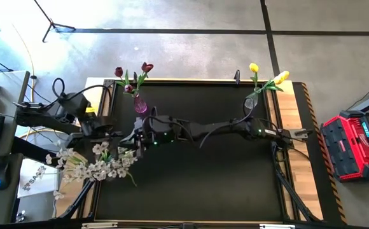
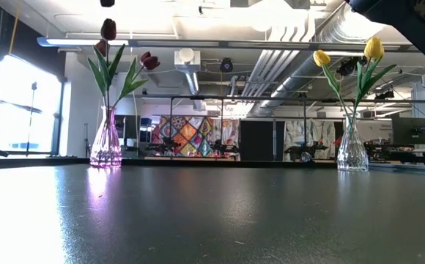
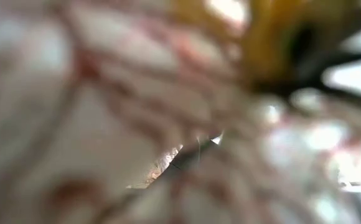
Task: Sort flowers into vase by color
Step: Adjust the white flowers
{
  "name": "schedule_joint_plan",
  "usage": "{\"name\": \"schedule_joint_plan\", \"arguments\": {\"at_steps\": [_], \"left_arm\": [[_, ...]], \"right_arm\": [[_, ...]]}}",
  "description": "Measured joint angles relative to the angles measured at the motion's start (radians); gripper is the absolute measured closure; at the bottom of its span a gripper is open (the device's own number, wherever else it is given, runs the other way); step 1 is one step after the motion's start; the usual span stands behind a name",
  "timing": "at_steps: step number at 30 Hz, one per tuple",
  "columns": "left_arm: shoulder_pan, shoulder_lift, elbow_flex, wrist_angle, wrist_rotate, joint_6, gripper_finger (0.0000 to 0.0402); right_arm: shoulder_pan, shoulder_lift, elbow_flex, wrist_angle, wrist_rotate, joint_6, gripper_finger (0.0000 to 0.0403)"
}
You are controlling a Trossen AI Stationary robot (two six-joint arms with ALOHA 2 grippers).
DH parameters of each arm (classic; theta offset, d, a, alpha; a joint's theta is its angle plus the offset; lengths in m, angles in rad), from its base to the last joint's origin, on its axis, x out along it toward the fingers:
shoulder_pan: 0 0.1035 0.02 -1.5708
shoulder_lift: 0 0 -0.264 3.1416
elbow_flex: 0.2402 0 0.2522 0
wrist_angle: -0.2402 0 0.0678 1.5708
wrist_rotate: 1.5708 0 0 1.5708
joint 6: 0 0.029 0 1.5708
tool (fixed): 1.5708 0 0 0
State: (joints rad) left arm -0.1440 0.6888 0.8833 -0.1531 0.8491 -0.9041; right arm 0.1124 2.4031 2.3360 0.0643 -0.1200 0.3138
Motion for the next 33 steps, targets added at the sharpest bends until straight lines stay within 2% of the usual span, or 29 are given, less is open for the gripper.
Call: {"name": "schedule_joint_plan", "arguments": {"at_steps": [5, 11, 17, 23, 28, 33], "left_arm": [[0.000, 0.001, -0.002, -0.058, 0.008, 0.027, 0.0025], [0.000, -0.011, -0.002, -0.081, 0.027, 0.032, 0.0025], [0.000, -0.048, -0.002, -0.167, 0.029, 0.033, 0.0025], [0.000, -0.097, -0.002, -0.277, 0.037, 0.017, 0.0025], [-0.001, -0.120, -0.002, -0.318, 0.030, 0.018, 0.0025], [-0.001, -0.121, -0.002, -0.252, -0.009, 0.013, 0.0025]], "right_arm": [[0.006, 0.000, 0.000, 0.006, 0.011, -0.001, 0.0402], [0.015, 0.000, 0.000, 0.021, 0.107, -0.014, 0.0403], [0.023, 0.000, 0.000, 0.023, 0.146, -0.039, 0.0403], [0.051, -0.001, 0.000, 0.048, 0.303, -0.129, 0.0402], [0.054, -0.003, 0.000, 0.051, 0.304, -0.138, 0.0402], [0.053, -0.003, 0.000, 0.045, 0.269, -0.127, 0.0403]]}}
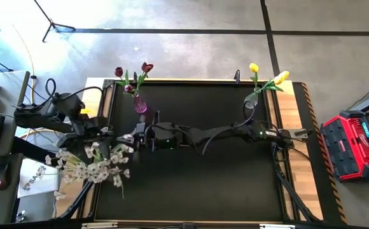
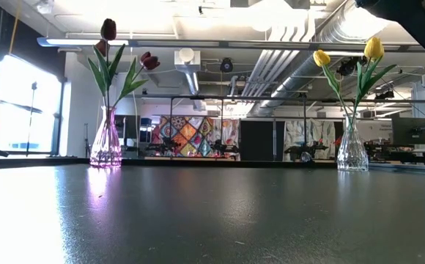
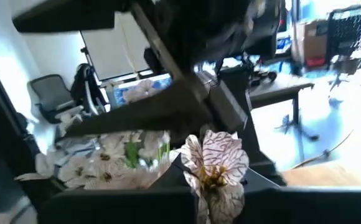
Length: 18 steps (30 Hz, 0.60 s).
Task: Sort flowers into vase by color
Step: Adjust the white flowers
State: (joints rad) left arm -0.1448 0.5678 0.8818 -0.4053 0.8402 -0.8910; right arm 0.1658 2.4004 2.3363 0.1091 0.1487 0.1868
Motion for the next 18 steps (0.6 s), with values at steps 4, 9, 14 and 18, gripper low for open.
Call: {"name": "schedule_joint_plan", "arguments": {"at_steps": [4, 9, 14, 18], "left_arm": [[0.000, 0.000, 0.000, 0.045, -0.043, -0.024, 0.0025], [0.000, 0.000, 0.000, 0.069, -0.065, -0.033, 0.0025], [0.000, 0.005, 0.000, 0.076, -0.073, -0.051, 0.0025], [0.000, 0.020, 0.000, 0.089, -0.157, -0.163, 0.0025]], "right_arm": [[-0.002, 0.000, 0.000, -0.027, -0.021, 0.039, 0.0402], [-0.002, 0.000, 0.000, -0.038, -0.050, 0.049, 0.0396], [-0.003, 0.003, 0.000, -0.038, -0.038, 0.074, 0.0331], [-0.022, 0.013, 0.000, -0.049, -0.095, 0.146, 0.0262]]}}
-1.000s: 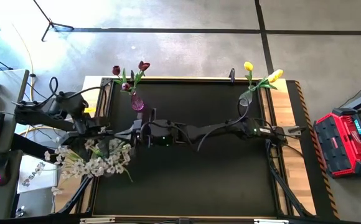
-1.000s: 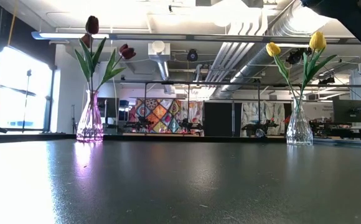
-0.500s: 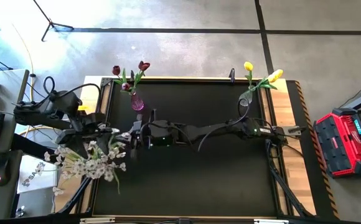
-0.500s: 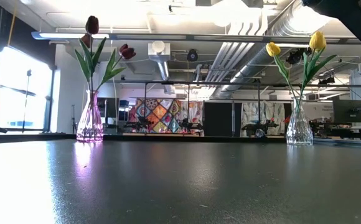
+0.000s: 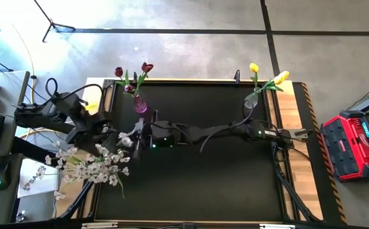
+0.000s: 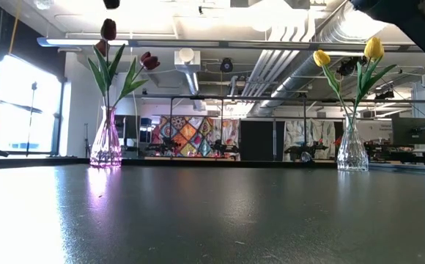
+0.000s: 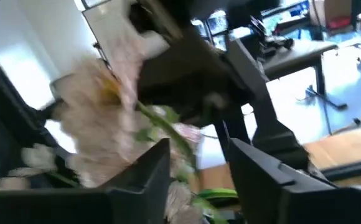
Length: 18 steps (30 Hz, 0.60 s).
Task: Sort flowers into vase by color
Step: Adjust the white flowers
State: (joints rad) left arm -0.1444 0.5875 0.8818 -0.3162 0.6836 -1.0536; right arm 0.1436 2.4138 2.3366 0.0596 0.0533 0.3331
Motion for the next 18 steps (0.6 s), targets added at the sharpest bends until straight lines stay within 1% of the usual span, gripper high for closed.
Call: {"name": "schedule_joint_plan", "arguments": {"at_steps": [2, 4, 9, 13, 18], "left_arm": [[0.000, 0.004, 0.000, 0.016, -0.026, -0.051, 0.0025], [0.000, 0.015, 0.000, 0.037, -0.049, -0.094, 0.0025], [0.000, 0.033, 0.000, 0.047, -0.099, -0.119, 0.0025], [0.000, 0.048, 0.001, 0.056, -0.106, -0.020, 0.0025], [-0.007, 0.054, 0.001, 0.063, -0.090, 0.034, 0.0025]], "right_arm": [[-0.008, 0.006, 0.000, -0.003, -0.009, 0.019, 0.0243], [-0.013, 0.009, 0.000, 0.005, -0.021, 0.027, 0.0237], [-0.019, 0.027, 0.001, 0.022, -0.051, 0.044, 0.0251], [-0.019, 0.036, -0.002, 0.010, -0.056, 0.044, 0.0260], [-0.017, 0.031, 0.001, 0.000, -0.061, 0.051, 0.0255]]}}
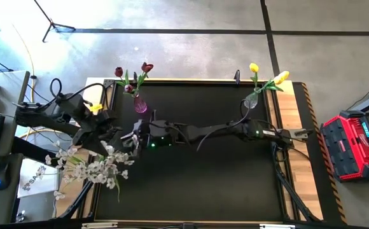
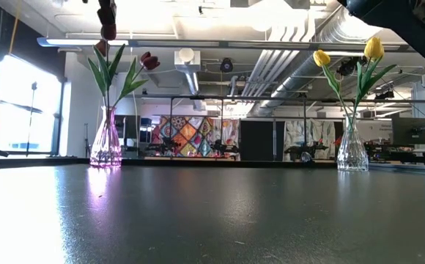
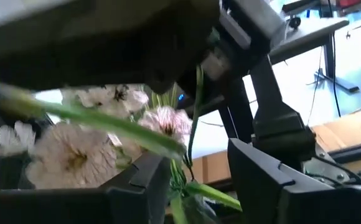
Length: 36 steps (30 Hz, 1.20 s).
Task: Sort flowers into vase by color
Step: Adjust the white flowers
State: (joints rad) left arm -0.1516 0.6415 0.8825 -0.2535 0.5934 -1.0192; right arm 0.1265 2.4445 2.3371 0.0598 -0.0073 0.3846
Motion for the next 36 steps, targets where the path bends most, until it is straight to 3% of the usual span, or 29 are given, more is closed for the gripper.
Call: {"name": "schedule_joint_plan", "arguments": {"at_steps": [6, 14, 20, 26, 32, 36], "left_arm": [[0.001, 0.013, 0.000, 0.013, -0.027, 0.000, 0.0025], [0.000, 0.061, 0.001, -0.001, -0.153, -0.084, 0.0025], [0.000, 0.067, 0.000, 0.019, -0.212, -0.122, 0.0025], [0.001, 0.066, 0.000, 0.012, -0.218, -0.146, 0.0025], [0.001, 0.067, 0.000, -0.014, -0.243, -0.132, 0.0025], [0.000, 0.067, 0.001, -0.068, -0.263, -0.128, 0.0025]], "right_arm": [[0.004, 0.001, 0.000, -0.019, 0.006, 0.000, 0.0241], [-0.007, 0.014, -0.001, 0.037, 0.047, 0.029, 0.0234], [-0.010, 0.022, -0.002, 0.040, 0.048, 0.039, 0.0280], [-0.009, 0.022, -0.002, 0.036, 0.056, 0.031, 0.0386], [-0.002, 0.022, -0.002, 0.035, 0.031, -0.021, 0.0401], [0.014, 0.026, -0.002, 0.026, 0.082, -0.050, 0.0402]]}}
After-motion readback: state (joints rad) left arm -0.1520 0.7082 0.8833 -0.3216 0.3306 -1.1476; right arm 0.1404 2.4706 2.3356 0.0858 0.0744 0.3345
